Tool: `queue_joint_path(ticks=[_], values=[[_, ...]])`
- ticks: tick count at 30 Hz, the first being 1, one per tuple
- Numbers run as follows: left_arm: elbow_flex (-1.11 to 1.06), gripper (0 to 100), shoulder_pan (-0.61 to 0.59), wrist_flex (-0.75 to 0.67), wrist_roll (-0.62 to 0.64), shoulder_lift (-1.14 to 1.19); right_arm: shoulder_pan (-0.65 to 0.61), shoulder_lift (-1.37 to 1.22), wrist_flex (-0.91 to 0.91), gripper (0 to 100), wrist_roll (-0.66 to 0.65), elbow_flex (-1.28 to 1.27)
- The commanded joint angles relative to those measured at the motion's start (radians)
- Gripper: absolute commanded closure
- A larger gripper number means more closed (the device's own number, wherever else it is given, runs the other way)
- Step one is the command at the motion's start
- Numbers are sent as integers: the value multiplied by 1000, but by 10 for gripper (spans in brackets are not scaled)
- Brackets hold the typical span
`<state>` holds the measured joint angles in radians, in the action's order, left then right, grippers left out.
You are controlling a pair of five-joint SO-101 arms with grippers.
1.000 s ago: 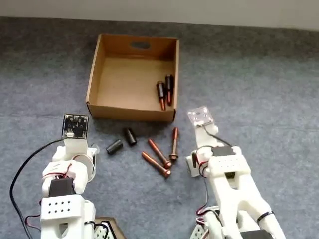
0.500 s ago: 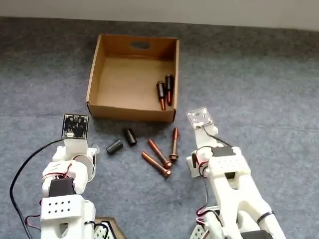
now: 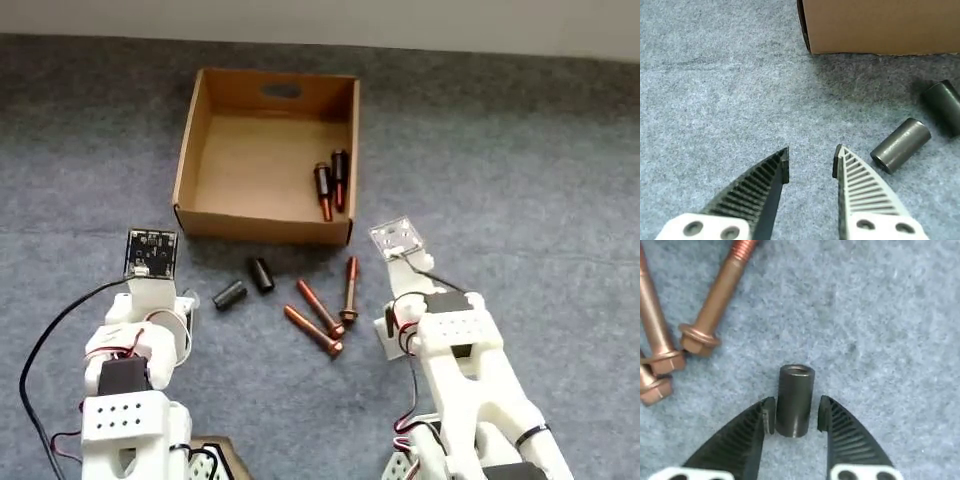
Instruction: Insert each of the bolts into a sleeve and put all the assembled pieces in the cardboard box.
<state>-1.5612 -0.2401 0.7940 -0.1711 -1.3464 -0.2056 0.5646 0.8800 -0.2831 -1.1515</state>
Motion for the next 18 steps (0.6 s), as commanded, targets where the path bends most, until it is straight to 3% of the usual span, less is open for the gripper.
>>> queue_joint_path(ticks=[1, 18], values=[[31, 832, -8, -18, 9, -12, 1, 1, 7, 861, -14, 45], [30, 832, -8, -18, 9, -12, 5, 2, -41, 861, -11, 139]])
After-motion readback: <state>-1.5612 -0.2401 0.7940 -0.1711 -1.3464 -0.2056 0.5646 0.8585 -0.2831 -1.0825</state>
